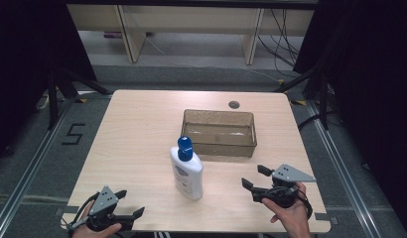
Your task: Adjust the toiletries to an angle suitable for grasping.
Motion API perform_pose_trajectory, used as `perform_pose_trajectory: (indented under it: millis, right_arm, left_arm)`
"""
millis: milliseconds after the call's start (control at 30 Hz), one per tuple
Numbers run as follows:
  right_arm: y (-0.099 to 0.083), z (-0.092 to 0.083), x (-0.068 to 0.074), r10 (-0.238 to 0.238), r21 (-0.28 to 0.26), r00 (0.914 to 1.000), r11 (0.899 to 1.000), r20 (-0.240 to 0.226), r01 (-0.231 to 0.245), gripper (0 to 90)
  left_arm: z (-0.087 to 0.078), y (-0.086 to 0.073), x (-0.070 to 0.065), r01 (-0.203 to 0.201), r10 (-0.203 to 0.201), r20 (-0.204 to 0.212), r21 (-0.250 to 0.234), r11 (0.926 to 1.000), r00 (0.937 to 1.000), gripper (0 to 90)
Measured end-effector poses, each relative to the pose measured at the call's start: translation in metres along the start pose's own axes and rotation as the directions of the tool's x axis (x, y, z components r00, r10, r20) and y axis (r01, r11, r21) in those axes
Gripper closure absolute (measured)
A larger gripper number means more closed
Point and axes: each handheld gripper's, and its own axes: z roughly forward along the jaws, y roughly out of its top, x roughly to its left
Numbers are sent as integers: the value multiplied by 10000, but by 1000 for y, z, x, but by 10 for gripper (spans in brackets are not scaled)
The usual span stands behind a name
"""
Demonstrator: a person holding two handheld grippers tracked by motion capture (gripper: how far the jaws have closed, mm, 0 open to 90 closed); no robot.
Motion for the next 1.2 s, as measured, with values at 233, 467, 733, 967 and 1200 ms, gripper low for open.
perform_pose_trajectory:
  millis: [233,467,733,967,1200]
  right_arm:
    - [7,1,0,-192,57,9998,9998,-22,192,246]
    - [16,1,2,-109,-93,9997,9999,-232,107,247]
    - [31,2,6,-446,-286,9985,9986,-318,437,250]
    - [40,2,14,-353,-377,9983,9987,-468,336,252]
    - [48,1,22,-539,-358,9969,9980,-580,519,252]
  left_arm:
    - [1,0,-1,82,-80,116,-185,9998,9999,151]
    - [-1,0,2,21,-21,-4,-103,9999,10000,150]
    - [0,0,1,182,-182,18,-259,9995,9998,150]
    - [0,0,0,192,-192,-7,-224,9996,9998,150]
    - [0,0,1,191,-189,86,-303,9994,9998,150]
